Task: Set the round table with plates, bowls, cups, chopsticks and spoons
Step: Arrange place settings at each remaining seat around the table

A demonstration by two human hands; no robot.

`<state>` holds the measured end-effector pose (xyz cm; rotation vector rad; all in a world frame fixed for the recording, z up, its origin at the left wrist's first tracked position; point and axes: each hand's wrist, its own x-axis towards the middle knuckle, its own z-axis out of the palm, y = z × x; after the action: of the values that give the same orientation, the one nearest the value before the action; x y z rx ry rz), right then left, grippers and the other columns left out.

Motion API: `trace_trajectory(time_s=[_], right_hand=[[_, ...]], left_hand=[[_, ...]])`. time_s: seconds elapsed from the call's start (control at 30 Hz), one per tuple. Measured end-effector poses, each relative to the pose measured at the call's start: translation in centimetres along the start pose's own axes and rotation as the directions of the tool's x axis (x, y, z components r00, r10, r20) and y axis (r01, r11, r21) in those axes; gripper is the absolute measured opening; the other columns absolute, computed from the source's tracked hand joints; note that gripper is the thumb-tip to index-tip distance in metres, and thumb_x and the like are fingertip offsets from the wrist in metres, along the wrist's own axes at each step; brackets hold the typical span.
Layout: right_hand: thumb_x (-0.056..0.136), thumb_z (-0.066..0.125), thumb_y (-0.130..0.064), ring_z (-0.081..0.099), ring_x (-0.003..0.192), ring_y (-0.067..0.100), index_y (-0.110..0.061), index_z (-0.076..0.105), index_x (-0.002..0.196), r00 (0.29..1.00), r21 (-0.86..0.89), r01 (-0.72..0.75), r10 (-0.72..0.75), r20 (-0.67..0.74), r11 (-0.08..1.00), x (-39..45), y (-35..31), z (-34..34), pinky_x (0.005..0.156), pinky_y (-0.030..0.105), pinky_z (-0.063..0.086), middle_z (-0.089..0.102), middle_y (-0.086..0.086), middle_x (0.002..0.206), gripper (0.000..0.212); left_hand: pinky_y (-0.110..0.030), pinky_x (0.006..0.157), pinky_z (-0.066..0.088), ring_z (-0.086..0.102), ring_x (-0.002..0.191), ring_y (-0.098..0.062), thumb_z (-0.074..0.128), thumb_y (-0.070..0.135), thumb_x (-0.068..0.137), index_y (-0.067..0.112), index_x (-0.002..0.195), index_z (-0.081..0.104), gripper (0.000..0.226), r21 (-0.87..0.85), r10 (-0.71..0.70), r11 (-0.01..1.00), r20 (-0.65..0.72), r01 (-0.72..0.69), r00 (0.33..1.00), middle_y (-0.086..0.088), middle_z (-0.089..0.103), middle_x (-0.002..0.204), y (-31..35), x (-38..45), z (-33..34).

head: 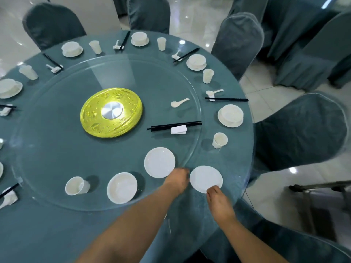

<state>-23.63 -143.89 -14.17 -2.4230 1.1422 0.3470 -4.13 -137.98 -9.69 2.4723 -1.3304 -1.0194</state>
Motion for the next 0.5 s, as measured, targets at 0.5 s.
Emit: trace_trajectory(time_s=[0.5], right_hand=[[0.102, 0.04, -0.027, 0.063, 0.1, 0.026, -0.017, 0.057, 0.122, 0.988, -0.009, 0.077, -0.075, 0.134, 0.997, -1.5, -0.5, 3.0, 0.079, 0.037, 0.051, 0.047, -0.002, 0.13, 0.028]], left_hand=[[-0.037, 0.089, 0.048, 0.058, 0.105, -0.033, 0.051, 0.015, 0.093, 0.006, 0.105, 0.062, 0.019, -0.035, -0.109, 0.993, 0.016, 0.11, 0.994, -0.015, 0.064, 0.111, -1.2, -3.3, 2.3]])
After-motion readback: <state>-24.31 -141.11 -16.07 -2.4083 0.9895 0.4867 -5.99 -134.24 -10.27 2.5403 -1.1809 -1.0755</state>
